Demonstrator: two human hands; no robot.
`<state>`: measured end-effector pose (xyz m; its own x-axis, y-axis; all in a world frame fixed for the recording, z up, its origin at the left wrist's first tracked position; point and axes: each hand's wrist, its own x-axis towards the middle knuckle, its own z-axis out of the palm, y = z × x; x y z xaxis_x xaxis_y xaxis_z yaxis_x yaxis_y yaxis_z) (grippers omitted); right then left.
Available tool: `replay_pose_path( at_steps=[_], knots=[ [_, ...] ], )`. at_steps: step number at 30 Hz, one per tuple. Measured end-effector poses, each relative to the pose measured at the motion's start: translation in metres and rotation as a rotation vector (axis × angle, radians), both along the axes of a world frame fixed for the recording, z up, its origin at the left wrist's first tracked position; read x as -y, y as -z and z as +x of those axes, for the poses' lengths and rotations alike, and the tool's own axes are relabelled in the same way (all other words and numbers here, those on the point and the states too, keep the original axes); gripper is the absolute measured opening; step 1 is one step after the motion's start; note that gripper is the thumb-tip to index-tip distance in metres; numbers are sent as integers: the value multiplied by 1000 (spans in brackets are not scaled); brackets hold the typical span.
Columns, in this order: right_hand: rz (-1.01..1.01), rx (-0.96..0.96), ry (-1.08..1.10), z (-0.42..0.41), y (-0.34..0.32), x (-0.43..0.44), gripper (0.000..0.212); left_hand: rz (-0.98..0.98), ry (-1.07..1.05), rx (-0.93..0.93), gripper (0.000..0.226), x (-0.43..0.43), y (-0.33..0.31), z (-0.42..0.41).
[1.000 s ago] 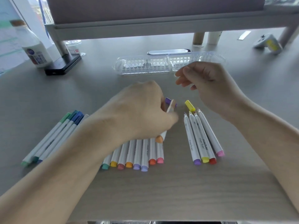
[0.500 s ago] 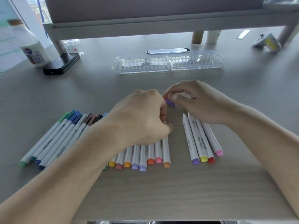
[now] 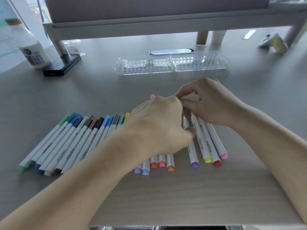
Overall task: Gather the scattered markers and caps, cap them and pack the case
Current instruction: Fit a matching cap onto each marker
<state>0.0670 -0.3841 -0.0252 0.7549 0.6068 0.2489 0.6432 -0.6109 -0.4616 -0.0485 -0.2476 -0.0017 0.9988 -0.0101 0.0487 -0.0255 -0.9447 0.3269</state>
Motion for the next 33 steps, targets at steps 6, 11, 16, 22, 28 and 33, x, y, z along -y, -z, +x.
replay_pose_path(
  at_steps=[6,11,16,22,28,33],
  knots=[
    [2,32,20,2,1,1,13,35,-41,-19,29,-1,-6,-1],
    [27,39,79,3,0,3,10,51,-76,6,33,2,-2,2],
    [33,45,151,4,2,4,12,-53,-71,14,37,-4,2,6],
    [14,41,159,2,3,3,5,-362,-79,56,44,-27,-13,10],
    [87,-26,136,6,3,1,1,-620,-49,-62,38,-58,-24,20],
    [285,-146,60,7,3,-4,6,-718,-100,-85,28,-71,-21,17]
  ],
)
